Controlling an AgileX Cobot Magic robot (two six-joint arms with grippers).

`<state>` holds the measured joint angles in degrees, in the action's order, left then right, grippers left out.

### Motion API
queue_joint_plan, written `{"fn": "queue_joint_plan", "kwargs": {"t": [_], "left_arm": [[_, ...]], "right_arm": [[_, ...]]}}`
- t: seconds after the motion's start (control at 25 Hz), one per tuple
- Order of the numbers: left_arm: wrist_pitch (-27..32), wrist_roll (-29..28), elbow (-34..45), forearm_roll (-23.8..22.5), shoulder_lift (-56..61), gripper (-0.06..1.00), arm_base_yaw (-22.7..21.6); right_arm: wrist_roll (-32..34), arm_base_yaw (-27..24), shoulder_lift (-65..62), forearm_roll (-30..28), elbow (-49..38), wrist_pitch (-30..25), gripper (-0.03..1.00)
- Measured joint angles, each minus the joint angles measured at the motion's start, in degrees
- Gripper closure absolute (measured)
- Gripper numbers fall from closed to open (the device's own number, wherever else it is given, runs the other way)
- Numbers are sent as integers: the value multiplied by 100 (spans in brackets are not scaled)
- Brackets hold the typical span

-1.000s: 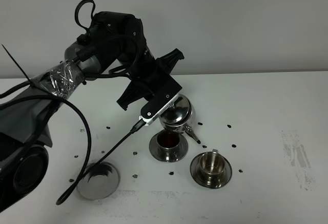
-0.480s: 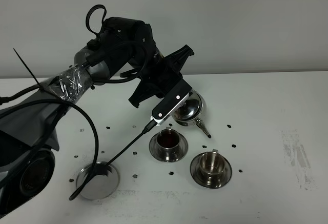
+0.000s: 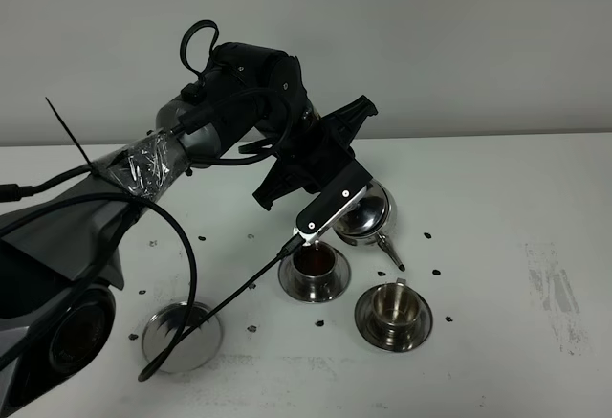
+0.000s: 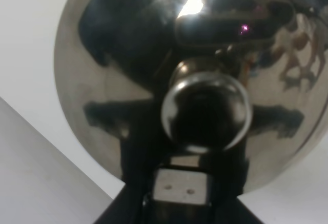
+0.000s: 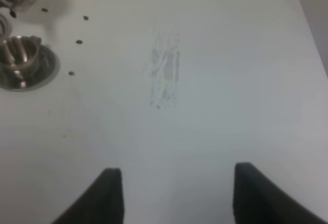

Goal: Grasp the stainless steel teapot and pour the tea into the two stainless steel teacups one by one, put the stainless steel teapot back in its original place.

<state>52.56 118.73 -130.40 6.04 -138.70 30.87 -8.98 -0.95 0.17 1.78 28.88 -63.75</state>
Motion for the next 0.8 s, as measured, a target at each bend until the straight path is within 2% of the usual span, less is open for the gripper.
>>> {"fn": "queue_joint_plan", "kwargs": {"t": [0.8], "left_arm": [[156, 0, 0, -516, -11, 68, 207]], "right_arm": [[0, 0, 0, 0, 0, 0, 48]]}}
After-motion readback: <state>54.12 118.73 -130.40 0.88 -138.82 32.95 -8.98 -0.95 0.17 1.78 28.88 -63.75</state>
